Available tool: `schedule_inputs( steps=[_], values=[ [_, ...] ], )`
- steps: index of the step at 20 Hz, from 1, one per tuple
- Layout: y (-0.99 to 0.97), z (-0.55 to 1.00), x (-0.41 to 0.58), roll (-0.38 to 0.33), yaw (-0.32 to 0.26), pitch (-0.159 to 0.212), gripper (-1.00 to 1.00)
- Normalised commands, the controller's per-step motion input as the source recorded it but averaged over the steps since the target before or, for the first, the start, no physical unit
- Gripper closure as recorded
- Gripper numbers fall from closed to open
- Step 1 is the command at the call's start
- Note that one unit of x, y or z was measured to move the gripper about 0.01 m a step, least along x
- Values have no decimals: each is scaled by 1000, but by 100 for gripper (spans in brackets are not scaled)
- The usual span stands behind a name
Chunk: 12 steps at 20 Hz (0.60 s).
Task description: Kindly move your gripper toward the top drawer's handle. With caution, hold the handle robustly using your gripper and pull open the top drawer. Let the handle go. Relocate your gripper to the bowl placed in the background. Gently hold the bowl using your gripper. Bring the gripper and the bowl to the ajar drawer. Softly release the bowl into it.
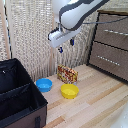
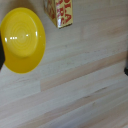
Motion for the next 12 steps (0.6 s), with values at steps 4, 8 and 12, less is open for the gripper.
schedule_inputs(
  steps=[4,8,12],
  values=[
    [0,110,26,-370,123,0,-100],
    [0,37,43,-375,115,0,-100],
    [0,1,155,-375,63,25,-100]
  ],
)
